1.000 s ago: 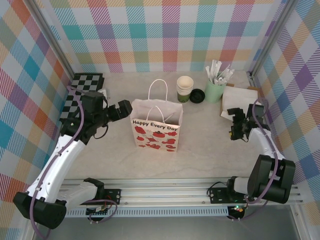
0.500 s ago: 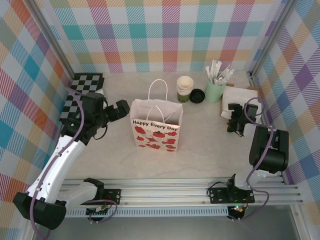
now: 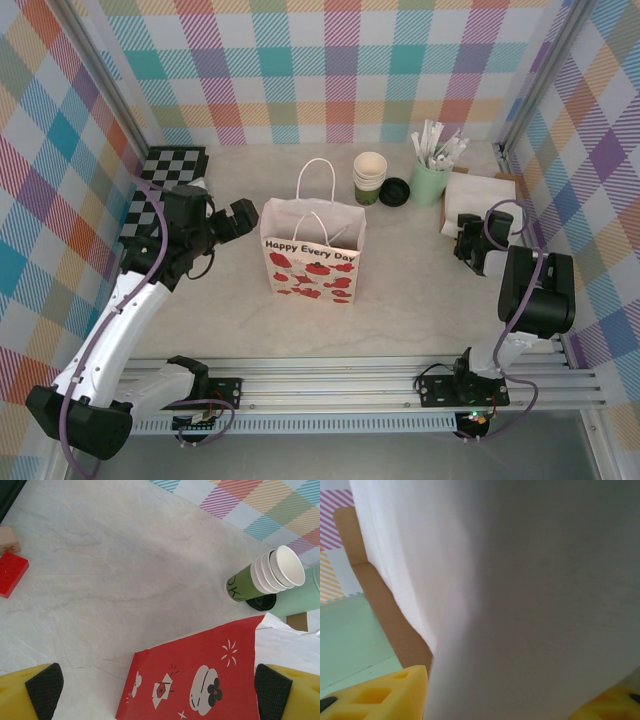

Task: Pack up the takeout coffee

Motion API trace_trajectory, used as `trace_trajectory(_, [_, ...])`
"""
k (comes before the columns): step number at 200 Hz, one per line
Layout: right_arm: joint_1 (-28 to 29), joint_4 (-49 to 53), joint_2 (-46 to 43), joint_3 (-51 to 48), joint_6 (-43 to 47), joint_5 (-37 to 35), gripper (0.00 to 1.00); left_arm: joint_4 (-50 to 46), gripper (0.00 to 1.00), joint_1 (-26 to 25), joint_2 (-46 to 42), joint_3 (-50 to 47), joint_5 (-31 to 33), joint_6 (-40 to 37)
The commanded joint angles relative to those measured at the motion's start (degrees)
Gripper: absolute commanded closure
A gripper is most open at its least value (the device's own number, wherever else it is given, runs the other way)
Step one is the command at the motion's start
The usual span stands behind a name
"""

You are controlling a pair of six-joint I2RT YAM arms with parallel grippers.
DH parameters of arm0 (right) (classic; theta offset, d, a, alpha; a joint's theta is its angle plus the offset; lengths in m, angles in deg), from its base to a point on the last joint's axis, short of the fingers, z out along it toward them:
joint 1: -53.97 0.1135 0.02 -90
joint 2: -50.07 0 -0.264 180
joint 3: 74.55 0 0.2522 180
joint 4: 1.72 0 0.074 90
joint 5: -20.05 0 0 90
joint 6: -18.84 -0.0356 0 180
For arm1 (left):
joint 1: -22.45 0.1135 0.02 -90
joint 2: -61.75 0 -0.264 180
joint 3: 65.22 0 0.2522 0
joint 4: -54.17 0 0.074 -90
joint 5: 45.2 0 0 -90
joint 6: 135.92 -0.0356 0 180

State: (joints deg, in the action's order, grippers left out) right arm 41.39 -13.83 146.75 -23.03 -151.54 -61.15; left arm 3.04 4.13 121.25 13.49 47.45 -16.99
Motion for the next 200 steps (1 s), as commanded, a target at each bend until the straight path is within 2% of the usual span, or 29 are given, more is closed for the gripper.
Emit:
trace_trajectory(1, [0.31, 0.03, -3.13, -1.06, 0.46, -2.09, 0.42, -0.35, 0.00, 0.28, -1.06, -0.70, 0.54, 0.20])
trace_trajectory(51, [0.35, 4.16, -8.09, -0.67, 4.70, -3.68, 0.51, -0.17, 0.00, 0.31, -1.06, -0.70, -0.07, 0.18])
trace_trajectory(99, [0.32, 6.73, -11.95, -0.56, 7.47, -4.09, 0.85, -0.23, 0.00, 0.29, -1.35, -0.49, -2.21, -1.28])
trace_trajectory(120, [0.28, 10.62, -15.78, 0.68, 11.72, -5.46, 0.95, -1.23, 0.00, 0.26, -2.18, 0.81, -4.58, -5.95])
trace_trajectory(147, [0.29, 20.94, -22.31, 5.83, 24.00, -6.60, 1.00, -3.36, 0.00, 0.31, -4.17, 3.36, -4.94, -12.54])
trace_trajectory(186, [0.28, 36.27, -30.14, 15.90, 39.93, -4.01, 1.00, 1.09, 0.00, 0.28, -6.17, 3.83, -16.56, -17.19])
trace_trajectory(200, [0.30, 41.73, -32.07, 20.19, 45.17, -1.31, 1.00, 3.82, 0.00, 0.22, -6.46, 3.37, -22.86, -18.50])
